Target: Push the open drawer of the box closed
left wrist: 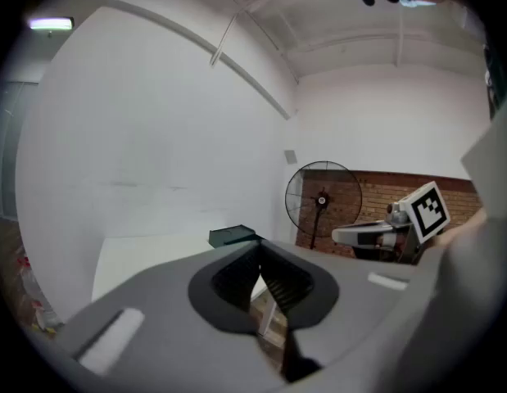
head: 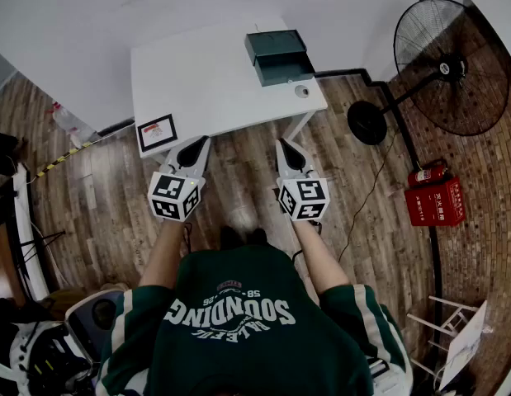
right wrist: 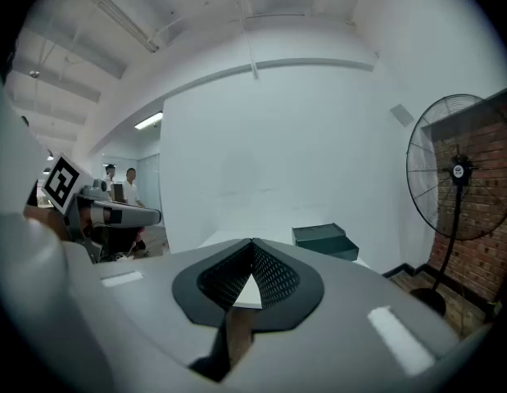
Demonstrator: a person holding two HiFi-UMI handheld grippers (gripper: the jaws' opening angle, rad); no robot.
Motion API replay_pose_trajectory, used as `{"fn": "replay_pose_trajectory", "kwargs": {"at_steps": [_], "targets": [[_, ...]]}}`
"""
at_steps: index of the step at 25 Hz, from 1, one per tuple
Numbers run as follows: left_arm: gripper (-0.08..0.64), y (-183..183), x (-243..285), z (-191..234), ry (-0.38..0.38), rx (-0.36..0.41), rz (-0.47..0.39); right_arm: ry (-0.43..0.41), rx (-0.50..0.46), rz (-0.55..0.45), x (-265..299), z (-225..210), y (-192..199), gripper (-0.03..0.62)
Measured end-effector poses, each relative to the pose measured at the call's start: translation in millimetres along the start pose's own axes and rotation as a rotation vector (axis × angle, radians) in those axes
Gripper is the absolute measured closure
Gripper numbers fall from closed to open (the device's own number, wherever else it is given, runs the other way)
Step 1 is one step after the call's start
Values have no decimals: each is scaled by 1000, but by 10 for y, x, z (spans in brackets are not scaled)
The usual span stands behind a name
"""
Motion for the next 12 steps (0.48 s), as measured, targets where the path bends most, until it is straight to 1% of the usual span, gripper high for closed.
{"fn": "replay_pose_trajectory", "kwargs": {"at_steps": [3,12], "targets": [[508,-12,-16,35,1,3,-4,26,-2,2,15,-2,3,592],[508,8,-8,164,26,4,-10,49,12,12,118,95,90,592]]}}
Point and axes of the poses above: the fingertips, and each gripper's own axes: x forward along the fingers, z to its left, y out of its underside, the point moved 3 cm from there along -x, backward along the fingers, and after that the axes turned 4 degrees about x, right-handed, at the moved point
